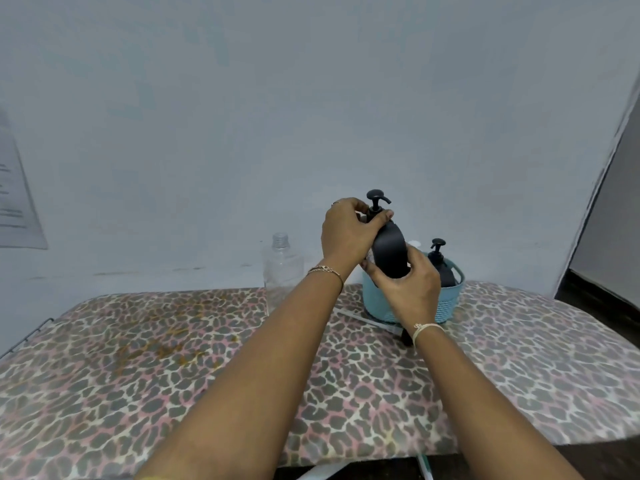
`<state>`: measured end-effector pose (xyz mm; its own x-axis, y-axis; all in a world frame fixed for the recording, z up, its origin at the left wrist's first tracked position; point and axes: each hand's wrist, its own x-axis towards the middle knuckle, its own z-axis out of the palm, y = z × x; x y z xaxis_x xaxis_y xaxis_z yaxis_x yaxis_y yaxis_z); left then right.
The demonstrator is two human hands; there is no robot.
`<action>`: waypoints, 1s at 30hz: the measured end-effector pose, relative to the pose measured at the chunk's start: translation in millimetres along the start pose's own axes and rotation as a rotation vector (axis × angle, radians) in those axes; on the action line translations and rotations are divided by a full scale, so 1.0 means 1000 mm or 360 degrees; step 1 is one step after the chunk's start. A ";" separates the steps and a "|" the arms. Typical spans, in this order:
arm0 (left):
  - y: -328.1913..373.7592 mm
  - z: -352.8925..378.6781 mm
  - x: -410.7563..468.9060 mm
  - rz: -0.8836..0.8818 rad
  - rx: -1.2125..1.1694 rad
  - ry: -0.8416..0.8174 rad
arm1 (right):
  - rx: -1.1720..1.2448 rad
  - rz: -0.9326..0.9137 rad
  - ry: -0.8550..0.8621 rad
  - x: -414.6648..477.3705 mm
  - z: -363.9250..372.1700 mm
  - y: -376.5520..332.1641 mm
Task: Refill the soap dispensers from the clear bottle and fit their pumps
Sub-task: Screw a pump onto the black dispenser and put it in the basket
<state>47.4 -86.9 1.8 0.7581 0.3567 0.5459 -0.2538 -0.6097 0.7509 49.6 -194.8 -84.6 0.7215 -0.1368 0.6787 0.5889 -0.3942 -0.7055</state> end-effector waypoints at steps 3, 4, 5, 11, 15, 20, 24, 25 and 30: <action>-0.008 0.014 0.013 0.0063 -0.0004 -0.0061 | 0.0039 0.0052 0.0012 0.007 0.003 0.009; -0.011 0.019 0.016 0.0082 -0.0001 -0.0076 | 0.0042 0.0071 0.0013 0.009 0.004 0.012; -0.015 0.024 0.019 0.0100 0.0001 -0.0090 | 0.0037 0.0094 0.0011 0.010 0.005 0.016; -0.032 0.047 0.028 0.0096 -0.0036 -0.0089 | -0.0078 0.0134 0.0010 0.014 0.009 0.032; -0.035 0.058 0.034 0.0075 -0.0068 -0.0069 | -0.0159 0.0127 0.0046 0.020 0.011 0.036; -0.039 0.070 0.042 0.0020 -0.0067 -0.0103 | -0.0255 0.0119 0.0116 0.025 0.014 0.046; -0.049 0.081 0.042 -0.0047 -0.0006 -0.0151 | -0.0458 0.0088 0.0117 0.023 0.019 0.061; -0.053 0.084 0.040 -0.0052 0.0012 -0.0162 | -0.0532 0.0087 0.0109 0.021 0.020 0.065; -0.069 0.093 0.029 -0.0080 0.0079 -0.0201 | -0.0757 0.0138 0.0093 0.012 0.021 0.075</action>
<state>142.8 -100.2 -68.7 0.8394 0.2977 0.4548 -0.1862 -0.6285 0.7551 110.1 -206.7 -133.6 0.7308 -0.2332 0.6415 0.2857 -0.7490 -0.5978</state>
